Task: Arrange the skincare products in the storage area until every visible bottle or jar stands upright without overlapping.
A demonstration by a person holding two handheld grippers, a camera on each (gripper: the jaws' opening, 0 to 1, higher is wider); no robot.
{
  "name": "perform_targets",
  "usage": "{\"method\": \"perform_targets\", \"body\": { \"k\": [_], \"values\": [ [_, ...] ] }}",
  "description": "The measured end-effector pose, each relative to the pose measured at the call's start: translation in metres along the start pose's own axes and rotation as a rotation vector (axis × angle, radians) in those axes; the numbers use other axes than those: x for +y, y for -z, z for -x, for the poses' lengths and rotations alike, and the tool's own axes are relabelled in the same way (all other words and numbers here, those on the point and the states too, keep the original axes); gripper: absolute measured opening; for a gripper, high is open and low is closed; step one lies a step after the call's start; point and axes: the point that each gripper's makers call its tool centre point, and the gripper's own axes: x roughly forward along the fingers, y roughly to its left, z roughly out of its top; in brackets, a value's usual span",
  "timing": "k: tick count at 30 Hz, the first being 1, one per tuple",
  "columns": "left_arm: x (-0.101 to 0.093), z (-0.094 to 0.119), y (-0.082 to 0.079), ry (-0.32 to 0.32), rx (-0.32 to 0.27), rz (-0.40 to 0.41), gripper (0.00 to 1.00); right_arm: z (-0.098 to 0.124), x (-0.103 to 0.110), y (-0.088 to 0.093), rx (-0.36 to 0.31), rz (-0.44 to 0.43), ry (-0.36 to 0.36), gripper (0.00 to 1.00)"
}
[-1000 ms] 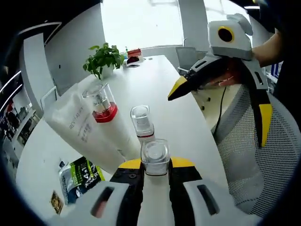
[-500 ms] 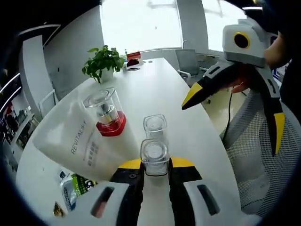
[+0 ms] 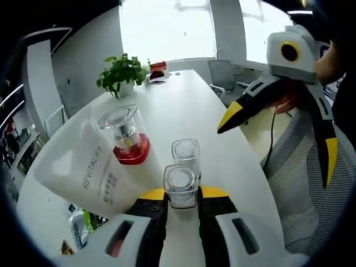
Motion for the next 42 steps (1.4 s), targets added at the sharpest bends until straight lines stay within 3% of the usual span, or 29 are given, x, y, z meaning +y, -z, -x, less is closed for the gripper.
{"method": "perform_targets", "body": {
  "k": [7, 16, 42],
  "values": [
    [-0.0015, 0.0015, 0.0019, 0.011, -0.001, 0.005, 0.27, -0.0007, 0.0011, 0.0001, 0.001, 0.002, -0.005, 0.98],
    [-0.0019, 0.0036, 0.0023, 0.009, 0.002, 0.01, 0.3, -0.0009, 0.0024, 0.0004, 0.006, 0.005, -0.01, 0.98],
    [-0.0048, 0.0062, -0.0038, 0.016, -0.003, -0.036, 0.27, 0.0004, 0.0026, 0.0, 0.008, 0.005, -0.006, 0.97]
  ]
}}
